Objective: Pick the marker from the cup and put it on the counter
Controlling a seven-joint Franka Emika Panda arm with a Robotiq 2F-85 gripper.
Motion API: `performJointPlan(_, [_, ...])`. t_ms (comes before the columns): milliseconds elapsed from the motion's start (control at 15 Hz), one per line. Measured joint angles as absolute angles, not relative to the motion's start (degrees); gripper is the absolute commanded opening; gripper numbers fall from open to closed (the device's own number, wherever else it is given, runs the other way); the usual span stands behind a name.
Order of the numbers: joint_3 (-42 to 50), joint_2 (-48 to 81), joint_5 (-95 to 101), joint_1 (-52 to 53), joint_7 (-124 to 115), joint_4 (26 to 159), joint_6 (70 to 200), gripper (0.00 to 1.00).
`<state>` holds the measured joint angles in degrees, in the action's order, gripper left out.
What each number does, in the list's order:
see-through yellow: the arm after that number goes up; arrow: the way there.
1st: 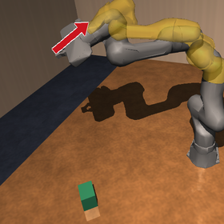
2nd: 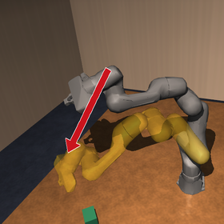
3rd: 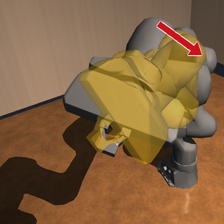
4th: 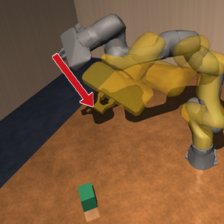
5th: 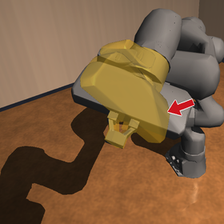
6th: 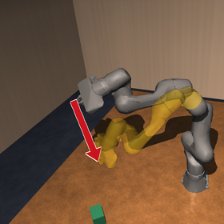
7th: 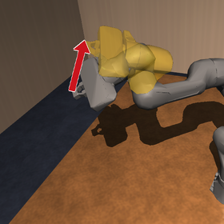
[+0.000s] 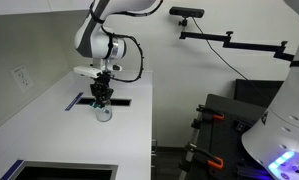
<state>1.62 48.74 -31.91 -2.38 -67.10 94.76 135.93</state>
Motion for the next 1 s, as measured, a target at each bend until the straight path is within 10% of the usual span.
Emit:
performJointPlan(333, [1.61,50.92,-31.91,-2.45,-67.99,92.58,135.07,0.27])
performJointPlan(400, [1.6,51.26,-31.95,-2.51,-68.0,92.21,134.63,0.06])
performJointPlan(1000, [0.37,49.71,-35.24,-4.8,-67.37,90.9,133.28,0.05])
